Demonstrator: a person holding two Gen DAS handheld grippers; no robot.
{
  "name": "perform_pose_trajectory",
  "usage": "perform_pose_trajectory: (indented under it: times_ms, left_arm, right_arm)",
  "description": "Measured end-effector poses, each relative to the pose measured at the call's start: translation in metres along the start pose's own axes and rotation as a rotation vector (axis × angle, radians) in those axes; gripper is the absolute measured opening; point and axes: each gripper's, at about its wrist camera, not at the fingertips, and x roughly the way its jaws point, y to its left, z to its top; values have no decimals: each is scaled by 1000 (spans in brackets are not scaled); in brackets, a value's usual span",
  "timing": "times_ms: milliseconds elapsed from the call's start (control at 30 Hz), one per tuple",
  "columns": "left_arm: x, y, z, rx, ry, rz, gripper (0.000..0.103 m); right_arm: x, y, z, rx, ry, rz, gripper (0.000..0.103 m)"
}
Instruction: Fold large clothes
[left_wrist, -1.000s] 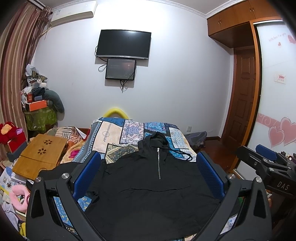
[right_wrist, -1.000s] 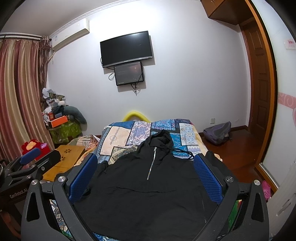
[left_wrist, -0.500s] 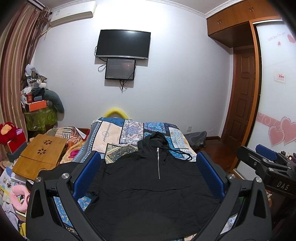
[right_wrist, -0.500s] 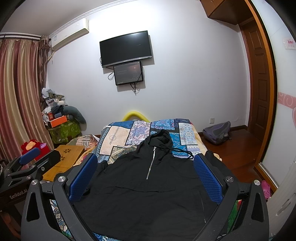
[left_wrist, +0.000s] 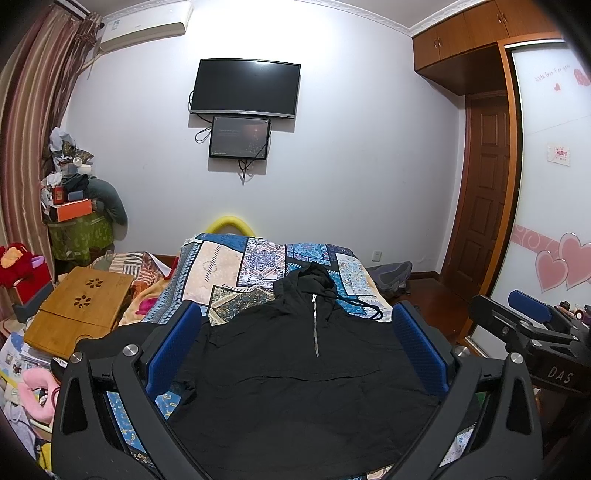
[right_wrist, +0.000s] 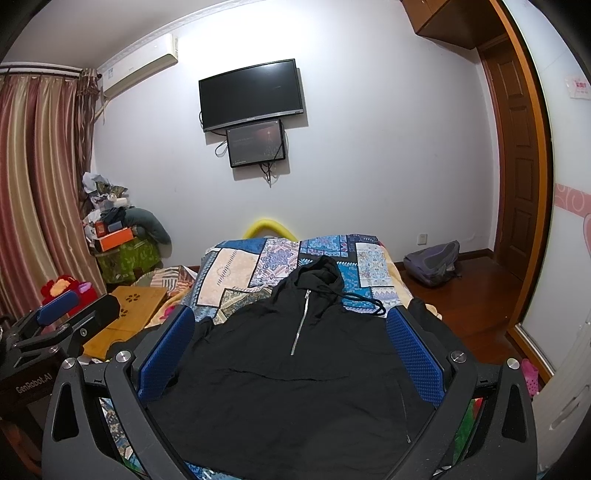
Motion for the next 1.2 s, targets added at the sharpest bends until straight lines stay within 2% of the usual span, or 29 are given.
perform_pose_trajectory:
  times_ms: [500,667,800,900,1100,1200]
  left_arm:
    - [9,6,0,-17,10,7,103]
    - [26,22,3,-30,20,42,103]
    - [42,48,5,-62,20,113,103]
    - [60,78,4,-81,25,220,103]
    - [99,139,-12,-120,106,385,103]
    - [122,184,-30,-201,179,408,103]
  right_arm:
    - [7,0,0,-12,18,-3,103]
    - [20,-1,-1,-15,47,-13,103]
    - [34,-4,-3,-21,76,-27,103]
    - [48,-7,-8,-21,108,-44,103]
    - [79,-19,-20,-17,186,-80,103]
    - [95,-25,-25,-29,233,-109,103]
